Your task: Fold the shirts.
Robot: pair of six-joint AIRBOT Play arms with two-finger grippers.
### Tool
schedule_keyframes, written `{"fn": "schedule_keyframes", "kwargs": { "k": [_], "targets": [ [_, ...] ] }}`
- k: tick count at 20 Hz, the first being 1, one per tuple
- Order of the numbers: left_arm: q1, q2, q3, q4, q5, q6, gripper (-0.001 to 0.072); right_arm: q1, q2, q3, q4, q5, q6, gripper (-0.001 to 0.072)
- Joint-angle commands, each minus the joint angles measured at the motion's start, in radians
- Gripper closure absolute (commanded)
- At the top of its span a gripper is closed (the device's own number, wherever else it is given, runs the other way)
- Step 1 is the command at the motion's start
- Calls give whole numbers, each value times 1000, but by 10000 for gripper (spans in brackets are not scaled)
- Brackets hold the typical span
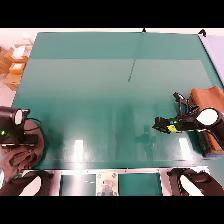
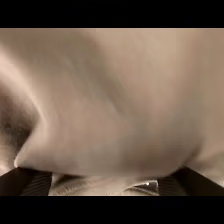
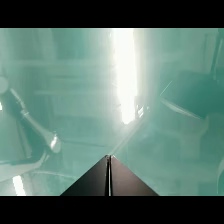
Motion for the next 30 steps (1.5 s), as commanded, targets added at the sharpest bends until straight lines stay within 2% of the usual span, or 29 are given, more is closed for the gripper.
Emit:
{"fn": "schedule_keyframes", "kwargs": {
  "k": [1, 2, 3, 5, 8, 12, 13, 15, 17, 21, 22, 23, 24, 25, 26, 28, 30],
  "targets": [
    [108, -1, -45, 10, 146, 39, 251, 0, 1, -1, 0, -17, 0, 686],
    [124, -1, -45, 6, 167, 38, 505, 0, 1, -1, 0, -17, 0, 685],
    [129, -1, -44, -7, 171, 38, 690, 0, 1, -1, 0, -17, 0, 685],
    [129, 0, -22, -84, 155, 100, 686, 0, 1, -1, 0, -17, 0, 686],
    [108, 1, 145, -285, 92, 175, 687, 0, 1, -1, 0, -17, 0, 686],
    [-113, 7, 515, -505, 7, 198, 687, 0, 1, -1, 0, -17, 0, 686],
    [-190, 6, 596, -548, 25, 183, 687, 0, 1, -1, 0, -17, 0, 686],
    [-355, 2, 702, -629, 142, 181, 687, 0, 1, -1, 0, -17, 0, 685],
    [-482, -32, 714, -689, 264, 182, 687, 0, 1, -1, 0, -17, 0, 686],
    [-666, -260, 714, -796, 389, 224, 685, 0, 1, -1, 0, -17, 0, 686],
    [-700, -334, 714, -836, 428, 241, 665, 0, 1, -1, 0, -18, 0, 685],
    [-721, -397, 714, -880, 466, 256, 334, 0, 1, -1, 0, -19, 0, 674],
    [-728, -452, 715, -933, 488, 256, -13, 0, 1, 0, -4, -23, 0, 560],
    [-717, -486, 722, -970, 472, 257, 2, -3, 1, 4, -7, -21, 0, 404],
    [-687, -499, 738, -962, 426, 257, 2, -13, 1, 15, -6, -13, 0, 333],
    [-579, -496, 804, -924, 253, 272, 2, -27, 1, 39, 4, 11, 0, 336],
    [-443, -495, 877, -864, 43, 271, 2, -1, 1, 24, 77, 4, 0, 328]
  ]
}}
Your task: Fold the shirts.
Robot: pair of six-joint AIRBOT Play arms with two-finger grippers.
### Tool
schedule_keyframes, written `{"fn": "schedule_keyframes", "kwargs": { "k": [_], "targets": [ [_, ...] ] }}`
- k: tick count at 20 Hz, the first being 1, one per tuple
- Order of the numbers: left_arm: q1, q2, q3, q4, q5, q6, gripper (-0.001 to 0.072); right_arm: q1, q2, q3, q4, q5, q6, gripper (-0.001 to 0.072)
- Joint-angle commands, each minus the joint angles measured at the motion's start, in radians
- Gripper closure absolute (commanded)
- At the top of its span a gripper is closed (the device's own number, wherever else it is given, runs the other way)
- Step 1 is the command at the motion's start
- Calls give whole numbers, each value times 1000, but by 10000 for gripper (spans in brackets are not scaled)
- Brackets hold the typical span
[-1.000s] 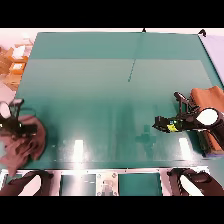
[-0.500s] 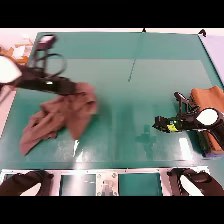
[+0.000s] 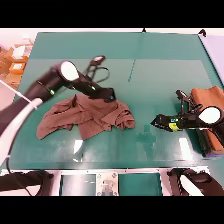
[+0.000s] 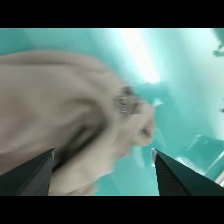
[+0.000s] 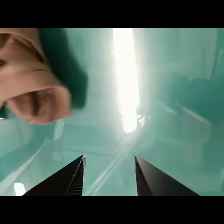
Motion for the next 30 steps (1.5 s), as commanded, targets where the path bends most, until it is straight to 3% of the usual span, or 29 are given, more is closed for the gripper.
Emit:
{"fn": "schedule_keyframes", "kwargs": {
  "k": [1, 2, 8, 13, 17, 19, 21, 25, 30],
  "targets": [
    [188, -19, 77, 47, -304, 11, 2, 49, 0, -23, 122, -24, -4, 263],
    [248, -8, 66, 66, -347, 11, 2, 110, -8, -55, 185, -90, -4, 222],
    [504, 118, -220, 181, -371, 60, 3, 577, -292, -43, 374, -492, -7, 218],
    [737, 203, -393, 206, -378, 137, 3, 632, -622, 227, 380, -508, -53, 219],
    [854, 220, -403, 192, -344, 139, 2, 654, -738, 358, 380, -499, -55, 234],
    [856, 220, -403, 190, -344, 142, 2, 653, -744, 376, 377, -449, -99, 677],
    [856, 220, -403, 187, -338, 142, 2, 597, -725, 404, 349, -298, -157, 687],
    [856, 220, -403, 195, -338, 143, 2, 309, -527, 416, 204, -39, -156, 687],
    [856, 220, -452, 176, -324, 142, 2, -95, -385, 373, 116, 76, -173, 687]
  ]
}}
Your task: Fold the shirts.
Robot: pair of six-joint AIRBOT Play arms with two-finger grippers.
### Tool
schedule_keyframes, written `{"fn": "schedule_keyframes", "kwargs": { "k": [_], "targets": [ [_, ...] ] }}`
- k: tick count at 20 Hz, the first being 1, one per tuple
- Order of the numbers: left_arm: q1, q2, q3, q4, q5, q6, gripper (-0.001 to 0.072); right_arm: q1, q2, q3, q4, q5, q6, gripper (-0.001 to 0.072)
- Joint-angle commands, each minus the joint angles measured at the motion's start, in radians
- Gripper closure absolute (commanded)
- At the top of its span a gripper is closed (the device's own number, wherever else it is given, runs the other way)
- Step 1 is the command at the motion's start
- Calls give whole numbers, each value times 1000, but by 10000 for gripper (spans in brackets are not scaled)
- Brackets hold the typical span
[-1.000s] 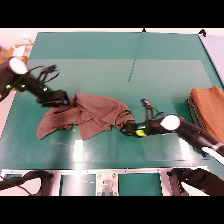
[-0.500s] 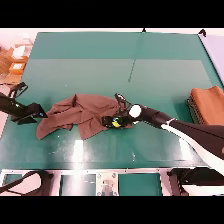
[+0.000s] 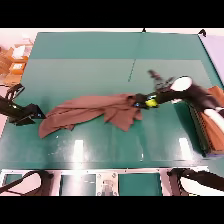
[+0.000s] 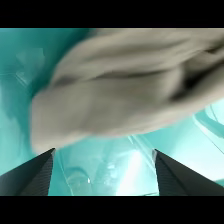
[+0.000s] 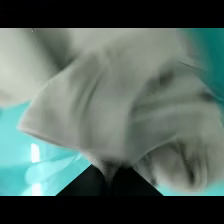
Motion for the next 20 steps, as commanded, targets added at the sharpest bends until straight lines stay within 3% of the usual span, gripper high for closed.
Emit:
{"fn": "schedule_keyframes", "kwargs": {
  "k": [1, 5, 9, 12, 16, 17, 18, 20],
  "targets": [
    [1, 0, -73, -22, 17, 0, 3, -235, 61, -56, -58, 90, -35, 687],
    [1, 0, -222, -47, 84, -1, 3, -304, 50, -126, -60, 56, -72, 687],
    [1, -2, -282, -239, 291, 11, 3, -303, 47, -131, -57, 56, -85, 687],
    [1, -17, -348, -385, 379, 101, 4, -301, 47, -132, -57, 56, -100, 687],
    [-1, -110, -371, -458, 411, 159, 8, -301, 47, -132, -48, 46, -103, 687],
    [-5, -129, -371, -506, 393, 200, 166, -301, 47, -132, -43, 45, -103, 687],
    [-5, -140, -371, -551, 363, 253, 372, -301, 47, -132, -41, 45, -103, 687],
    [-5, -138, -357, -568, 298, 290, 635, -302, 47, -132, -41, 45, -103, 687]
  ]
}}
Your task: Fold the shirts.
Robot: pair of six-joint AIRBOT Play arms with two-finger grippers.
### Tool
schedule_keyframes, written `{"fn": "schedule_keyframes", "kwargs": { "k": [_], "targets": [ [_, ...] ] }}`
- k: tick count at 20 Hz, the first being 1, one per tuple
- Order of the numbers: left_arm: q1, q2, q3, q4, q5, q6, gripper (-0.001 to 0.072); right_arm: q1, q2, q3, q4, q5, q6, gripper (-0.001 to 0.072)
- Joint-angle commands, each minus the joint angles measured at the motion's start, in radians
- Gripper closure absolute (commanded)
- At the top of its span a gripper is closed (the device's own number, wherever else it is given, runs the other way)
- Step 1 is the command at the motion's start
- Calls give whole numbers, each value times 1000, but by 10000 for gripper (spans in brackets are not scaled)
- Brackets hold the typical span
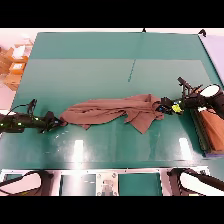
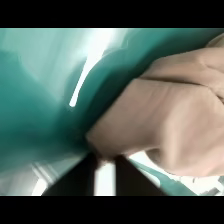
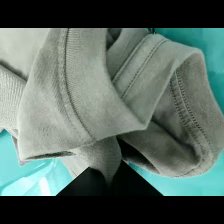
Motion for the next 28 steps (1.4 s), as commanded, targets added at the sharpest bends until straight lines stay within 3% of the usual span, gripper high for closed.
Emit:
{"fn": "schedule_keyframes", "kwargs": {
  "k": [1, 5, 8, 13, 17, 19, 23, 28],
  "targets": [
    [-1, -18, 22, -88, -101, 85, 685, 0, 1, 0, 7, -3, -2, 687],
    [-1, -11, 158, -101, -263, 68, 686, -1, 6, 28, 22, 17, -2, 687],
    [-2, 102, 354, -189, -337, 30, 687, -6, 55, 202, 55, 142, -1, 688],
    [-1, 362, 875, -400, -262, 18, 687, -69, 206, 721, 183, 262, 30, 687],
    [-1, 488, 1302, -365, -140, 18, 686, -142, 318, 1048, 182, 234, 55, 687],
    [-2, 490, 1479, -298, -152, 4, 686, -170, 374, 1119, 171, 199, 56, 686],
    [-2, 503, 1473, -91, -200, -85, 686, -173, 420, 1091, 105, 202, 74, 686],
    [-2, 499, 1100, -82, -217, -48, 686, -165, 370, 813, 120, 173, 64, 686]
  ]
}}
